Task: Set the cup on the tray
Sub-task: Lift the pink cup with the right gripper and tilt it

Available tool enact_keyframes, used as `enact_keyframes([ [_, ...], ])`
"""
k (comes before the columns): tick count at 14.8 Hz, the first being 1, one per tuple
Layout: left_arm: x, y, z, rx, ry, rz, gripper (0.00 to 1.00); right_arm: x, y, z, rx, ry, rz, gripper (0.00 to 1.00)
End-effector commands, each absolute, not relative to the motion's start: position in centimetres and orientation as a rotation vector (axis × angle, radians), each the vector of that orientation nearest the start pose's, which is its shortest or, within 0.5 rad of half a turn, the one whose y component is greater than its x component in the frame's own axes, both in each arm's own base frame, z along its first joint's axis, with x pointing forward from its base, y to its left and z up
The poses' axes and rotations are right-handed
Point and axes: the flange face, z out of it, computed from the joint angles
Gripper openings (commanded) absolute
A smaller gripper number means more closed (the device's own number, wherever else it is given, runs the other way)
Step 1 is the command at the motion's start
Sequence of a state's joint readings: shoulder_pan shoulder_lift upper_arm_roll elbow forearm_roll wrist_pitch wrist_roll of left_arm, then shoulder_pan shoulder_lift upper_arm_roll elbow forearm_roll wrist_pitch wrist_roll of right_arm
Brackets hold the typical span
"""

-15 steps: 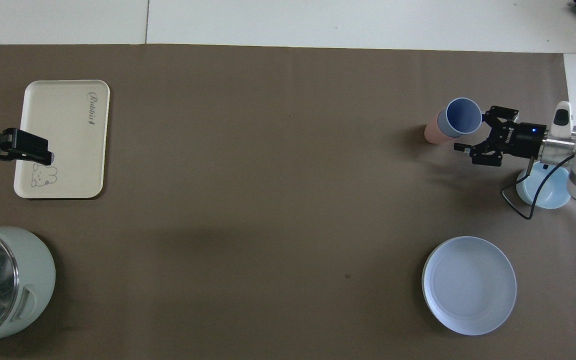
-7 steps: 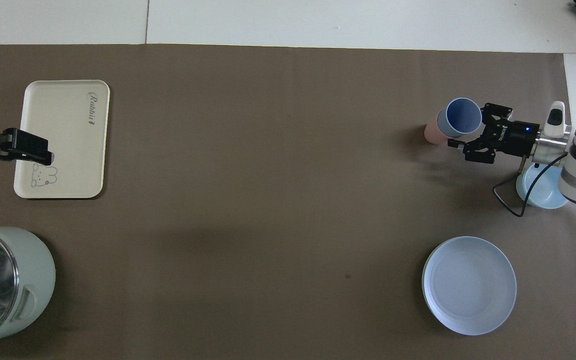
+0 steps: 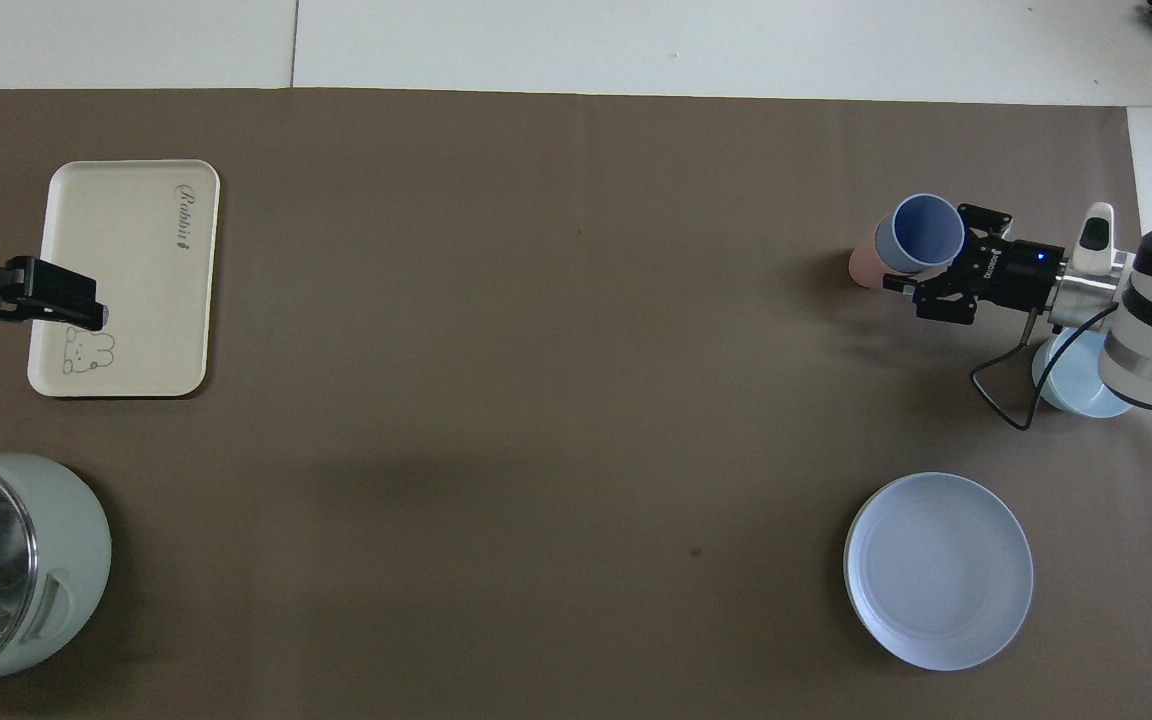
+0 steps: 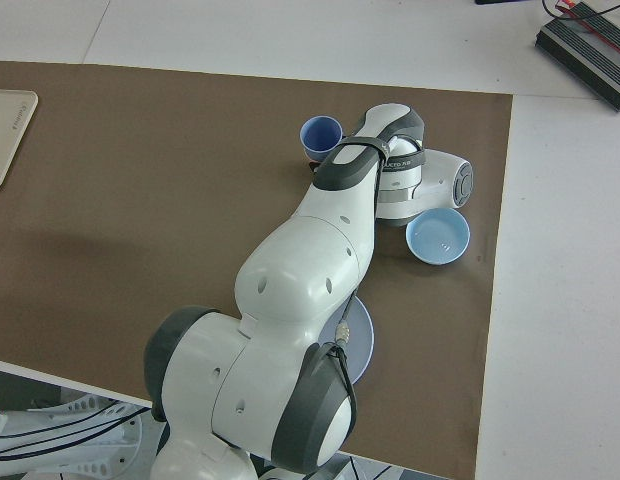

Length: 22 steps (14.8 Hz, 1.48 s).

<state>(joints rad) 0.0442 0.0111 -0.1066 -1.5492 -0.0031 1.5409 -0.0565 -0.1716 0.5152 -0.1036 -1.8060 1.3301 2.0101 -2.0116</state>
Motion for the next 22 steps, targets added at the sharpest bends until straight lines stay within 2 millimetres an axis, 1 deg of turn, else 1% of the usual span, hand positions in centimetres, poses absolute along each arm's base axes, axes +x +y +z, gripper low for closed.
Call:
enact_keyframes([
  [1,54.5,-3.2,62.7,-3.143,0.01,0.034,1.0,64.2,-11.4,26.5,-2.046,-0.992,-1.109,1.0],
  [6,54.6,-3.2,62.8,-3.144,0.012,0.022,1.0,64.2,-9.8,25.8,-2.033,-0.996,-1.101,1.0],
  [10,54.8,-3.2,62.9,-3.144,0.019,0.01,1.0,64.1,-9.6,25.6,-2.031,-0.999,-1.096,0.99],
  [11,54.8,-3.3,62.9,-3.144,0.019,0.01,1.0,64.1,-9.6,25.6,-2.033,-0.997,-1.095,0.57],
  [12,54.7,-3.4,62.8,-3.144,0.019,0.012,1.0,64.1,-9.7,25.7,-2.034,-0.995,-1.097,0.01],
  [16,54.9,-3.1,63.0,-3.145,0.024,-0.007,1.0,64.3,-9.7,26.1,-2.04,-0.967,-1.088,0.0],
  [18,55.3,-3.1,63.1,-3.146,0.017,-0.06,1.0,64.7,-9.6,27.4,-2.043,-0.973,-1.087,0.0],
  [20,55.3,-3.1,63.2,-3.146,0.017,-0.07,1.0,65.1,-9.0,29.6,-2.049,-0.972,-1.082,0.0],
  [21,55.4,-3.1,63.2,-3.146,0.017,-0.072,1.0,65.2,-9.1,31.2,-2.098,-0.971,-1.057,0.0],
  [22,55.4,-3.0,63.1,-3.146,0.014,-0.072,1.0,65.4,-7.8,33.3,-2.146,-0.987,-1.011,0.0],
])
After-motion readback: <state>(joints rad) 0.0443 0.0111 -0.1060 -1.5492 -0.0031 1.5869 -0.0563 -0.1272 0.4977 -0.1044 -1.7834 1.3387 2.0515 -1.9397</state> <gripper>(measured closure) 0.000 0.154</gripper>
